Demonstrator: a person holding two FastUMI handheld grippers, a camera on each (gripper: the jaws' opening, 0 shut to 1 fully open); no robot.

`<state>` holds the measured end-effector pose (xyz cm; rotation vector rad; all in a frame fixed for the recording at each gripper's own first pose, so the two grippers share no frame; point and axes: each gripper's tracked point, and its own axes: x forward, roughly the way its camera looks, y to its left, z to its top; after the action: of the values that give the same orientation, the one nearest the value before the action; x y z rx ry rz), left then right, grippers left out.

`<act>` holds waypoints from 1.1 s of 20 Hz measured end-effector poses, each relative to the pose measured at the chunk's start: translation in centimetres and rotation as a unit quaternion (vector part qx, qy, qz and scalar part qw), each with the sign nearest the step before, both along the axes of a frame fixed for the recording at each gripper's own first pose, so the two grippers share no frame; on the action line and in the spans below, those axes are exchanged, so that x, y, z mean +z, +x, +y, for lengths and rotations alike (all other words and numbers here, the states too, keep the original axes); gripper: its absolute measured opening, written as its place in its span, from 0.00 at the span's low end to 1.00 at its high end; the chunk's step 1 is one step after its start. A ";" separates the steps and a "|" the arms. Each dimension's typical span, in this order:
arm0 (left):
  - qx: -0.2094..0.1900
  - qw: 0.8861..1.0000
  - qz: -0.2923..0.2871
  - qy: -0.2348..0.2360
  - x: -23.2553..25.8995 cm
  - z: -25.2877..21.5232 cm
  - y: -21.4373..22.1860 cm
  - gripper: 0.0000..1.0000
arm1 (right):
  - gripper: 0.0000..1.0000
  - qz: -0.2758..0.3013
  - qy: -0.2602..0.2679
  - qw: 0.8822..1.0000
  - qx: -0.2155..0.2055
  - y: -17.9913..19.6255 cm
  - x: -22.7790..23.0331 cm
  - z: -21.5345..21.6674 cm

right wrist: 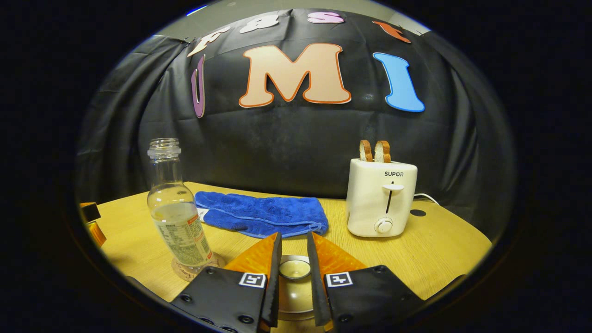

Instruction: Open the teacup lid with one hand, grasp the water bottle and pour water into the teacup with the other hand; after pouring, place the water bottle on the coaster and then close the teacup lid.

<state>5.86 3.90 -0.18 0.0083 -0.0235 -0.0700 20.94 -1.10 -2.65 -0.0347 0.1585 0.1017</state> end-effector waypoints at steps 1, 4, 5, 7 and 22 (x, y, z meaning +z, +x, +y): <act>0.000 1.000 0.000 0.000 0.0 0.0 0.0 0.95 | 0.34 0.002 0.005 1.000 0.004 0.0 0.1 0.0; 0.000 1.000 0.000 0.000 0.0 0.0 0.0 0.95 | 0.39 0.005 0.012 1.000 0.003 0.0 -0.1 0.0; -0.001 1.000 0.000 0.000 0.0 0.0 0.0 0.95 | 0.40 0.002 0.010 1.000 0.009 0.0 0.0 0.2; -0.002 1.000 0.000 0.000 0.9 0.2 -0.4 0.95 | 0.64 -0.003 -0.001 1.000 0.014 -0.3 0.3 0.5; 0.001 1.000 0.000 0.000 0.0 -0.5 0.6 0.95 | 0.97 -0.074 0.019 0.996 -0.036 -7.1 2.6 -1.2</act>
<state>6.49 3.38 -0.14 0.0080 -0.0231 -0.0690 13.84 -2.32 -0.06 0.0009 0.0093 0.0290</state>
